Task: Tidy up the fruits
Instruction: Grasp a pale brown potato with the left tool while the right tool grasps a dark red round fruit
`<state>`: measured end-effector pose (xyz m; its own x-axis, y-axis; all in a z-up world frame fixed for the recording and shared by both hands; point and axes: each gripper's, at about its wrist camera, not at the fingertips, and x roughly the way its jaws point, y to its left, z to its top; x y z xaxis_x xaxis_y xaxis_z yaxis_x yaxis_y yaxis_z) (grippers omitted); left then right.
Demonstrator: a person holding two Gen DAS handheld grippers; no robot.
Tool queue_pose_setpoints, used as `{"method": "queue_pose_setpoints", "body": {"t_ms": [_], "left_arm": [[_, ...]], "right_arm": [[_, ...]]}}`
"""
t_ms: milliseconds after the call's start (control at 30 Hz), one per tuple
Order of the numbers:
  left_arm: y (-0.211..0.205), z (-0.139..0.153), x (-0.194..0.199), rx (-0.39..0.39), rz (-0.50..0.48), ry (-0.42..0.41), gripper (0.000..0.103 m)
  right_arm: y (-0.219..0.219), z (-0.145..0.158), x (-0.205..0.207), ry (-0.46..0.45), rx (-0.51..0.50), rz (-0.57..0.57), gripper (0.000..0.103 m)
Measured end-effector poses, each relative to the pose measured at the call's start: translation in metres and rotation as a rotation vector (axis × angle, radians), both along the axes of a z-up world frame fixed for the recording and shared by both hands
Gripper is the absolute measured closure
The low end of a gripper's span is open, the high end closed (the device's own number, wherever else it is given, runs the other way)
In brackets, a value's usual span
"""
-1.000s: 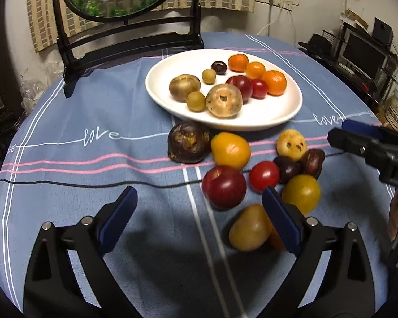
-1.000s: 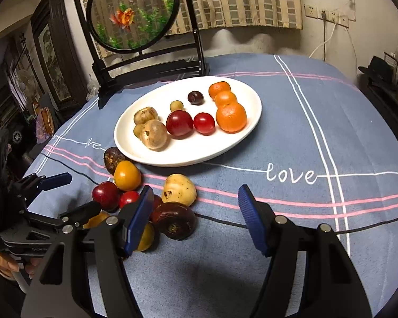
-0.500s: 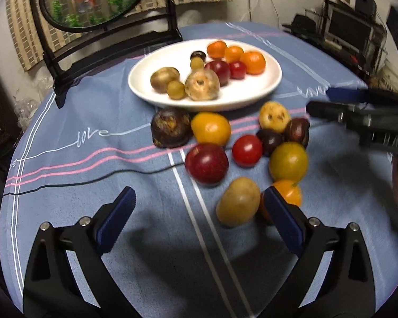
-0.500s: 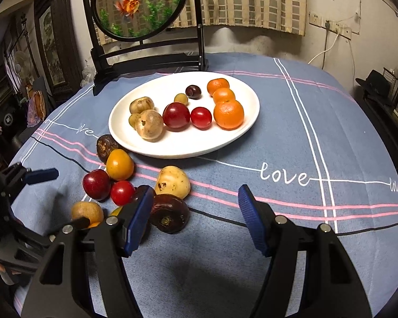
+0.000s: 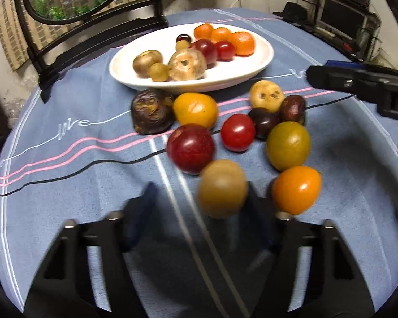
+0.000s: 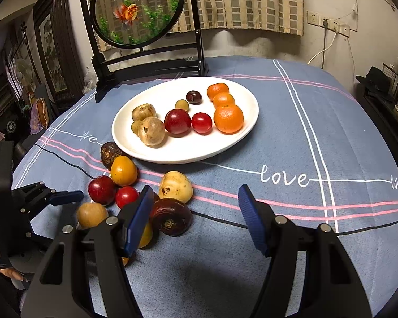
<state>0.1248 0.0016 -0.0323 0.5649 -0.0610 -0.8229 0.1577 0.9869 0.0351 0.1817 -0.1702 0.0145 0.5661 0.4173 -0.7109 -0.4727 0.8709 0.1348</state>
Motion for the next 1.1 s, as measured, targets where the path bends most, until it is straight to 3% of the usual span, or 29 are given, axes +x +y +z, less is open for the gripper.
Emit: {"method": "queue_pose_setpoints", "body": {"t_ms": [33,233,333,600,867,1100], "left_arm": [[-0.002,0.001,-0.002,-0.029,-0.022,0.004,0.068],[0.007,0.008,-0.003,-0.041,0.016,-0.017,0.069],[0.017,0.012,-0.002,-0.059,0.059,-0.034,0.069],[0.020,0.012,-0.001,-0.063,0.072,-0.032,0.069],[0.018,0.008,0.002,-0.060,0.068,-0.018,0.069],[0.015,-0.001,0.004,-0.050,0.055,0.010,0.069]], "right_arm": [[0.000,0.000,0.000,0.002,-0.003,0.003,0.036],[0.008,0.004,-0.010,0.012,-0.014,0.085,0.036],[0.018,0.004,-0.019,-0.014,-0.107,0.133,0.036],[-0.001,0.001,-0.008,0.022,-0.119,0.061,0.036],[0.023,-0.032,-0.018,0.113,-0.266,0.205,0.036],[0.052,-0.041,-0.025,-0.021,-0.314,0.211,0.037]]}}
